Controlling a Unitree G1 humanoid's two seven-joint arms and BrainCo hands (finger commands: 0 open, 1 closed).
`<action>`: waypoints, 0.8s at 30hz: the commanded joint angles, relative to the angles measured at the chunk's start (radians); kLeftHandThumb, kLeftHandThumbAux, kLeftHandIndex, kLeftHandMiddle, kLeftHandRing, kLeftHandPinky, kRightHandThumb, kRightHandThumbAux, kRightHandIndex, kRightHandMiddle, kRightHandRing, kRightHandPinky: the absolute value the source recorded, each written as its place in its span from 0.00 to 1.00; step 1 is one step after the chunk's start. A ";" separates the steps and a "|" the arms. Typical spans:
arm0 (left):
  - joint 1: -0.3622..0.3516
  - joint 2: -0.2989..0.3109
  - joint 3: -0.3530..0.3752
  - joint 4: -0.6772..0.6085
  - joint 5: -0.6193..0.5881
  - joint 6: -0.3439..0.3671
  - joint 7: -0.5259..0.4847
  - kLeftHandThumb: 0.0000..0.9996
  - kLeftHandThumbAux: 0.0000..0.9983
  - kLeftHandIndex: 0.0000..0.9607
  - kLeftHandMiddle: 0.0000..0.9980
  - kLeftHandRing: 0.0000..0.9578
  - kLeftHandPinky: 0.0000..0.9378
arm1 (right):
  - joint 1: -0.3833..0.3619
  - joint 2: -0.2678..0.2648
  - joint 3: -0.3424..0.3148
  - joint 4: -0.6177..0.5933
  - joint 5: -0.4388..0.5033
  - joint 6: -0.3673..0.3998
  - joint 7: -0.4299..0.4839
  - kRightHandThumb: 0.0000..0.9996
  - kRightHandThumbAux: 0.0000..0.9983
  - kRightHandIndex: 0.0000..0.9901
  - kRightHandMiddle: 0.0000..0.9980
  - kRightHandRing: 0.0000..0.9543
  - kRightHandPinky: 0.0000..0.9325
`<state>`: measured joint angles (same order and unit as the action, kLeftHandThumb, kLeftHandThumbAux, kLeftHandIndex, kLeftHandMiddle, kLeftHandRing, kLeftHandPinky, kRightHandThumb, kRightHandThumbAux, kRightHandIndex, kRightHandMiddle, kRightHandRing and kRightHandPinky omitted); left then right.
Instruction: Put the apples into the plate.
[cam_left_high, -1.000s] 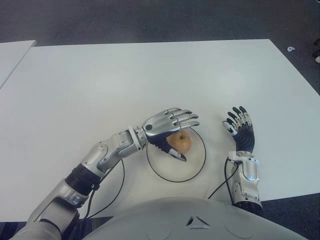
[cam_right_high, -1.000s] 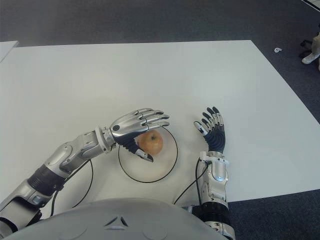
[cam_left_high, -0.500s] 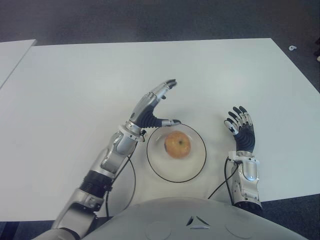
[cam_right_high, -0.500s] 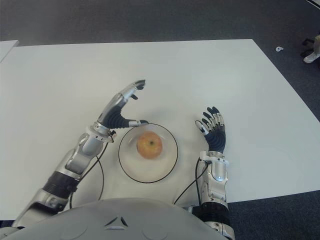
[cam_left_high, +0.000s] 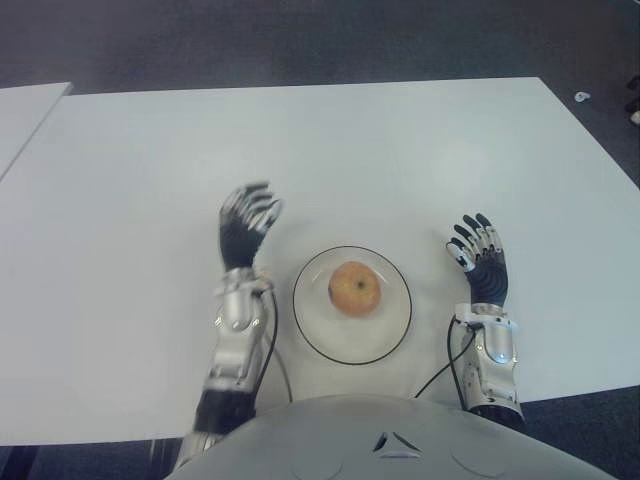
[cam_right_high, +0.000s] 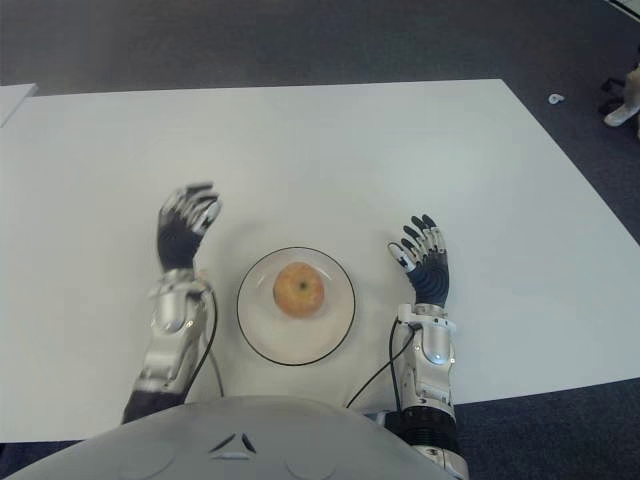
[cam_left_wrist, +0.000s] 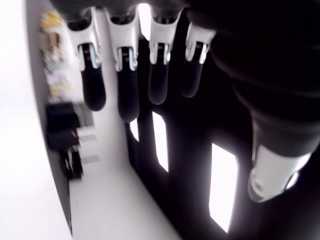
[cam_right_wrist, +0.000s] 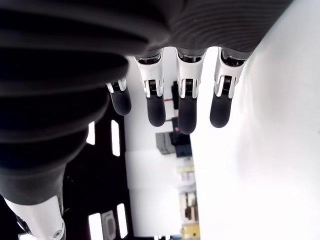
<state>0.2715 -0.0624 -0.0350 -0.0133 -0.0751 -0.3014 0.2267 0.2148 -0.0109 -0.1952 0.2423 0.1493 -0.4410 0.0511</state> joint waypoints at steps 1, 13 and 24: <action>0.057 -0.009 0.032 -0.036 -0.029 0.037 -0.024 0.70 0.71 0.44 0.38 0.40 0.44 | 0.097 0.030 0.021 0.117 -0.022 0.076 -0.009 0.39 0.70 0.11 0.17 0.20 0.23; 0.114 -0.016 0.050 -0.040 0.035 0.044 -0.015 0.69 0.71 0.42 0.33 0.38 0.40 | 0.112 0.019 0.043 0.079 -0.054 0.082 -0.013 0.42 0.66 0.12 0.18 0.19 0.24; 0.137 -0.039 0.039 -0.015 0.077 0.028 -0.010 0.68 0.72 0.42 0.32 0.38 0.40 | 0.129 0.006 0.038 0.063 -0.042 0.094 -0.003 0.42 0.69 0.12 0.18 0.19 0.24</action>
<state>0.3887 -0.0700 0.0158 -0.0531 -0.0167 -0.2684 0.2048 0.2392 -0.0236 -0.1653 0.2216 0.1035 -0.4425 0.0444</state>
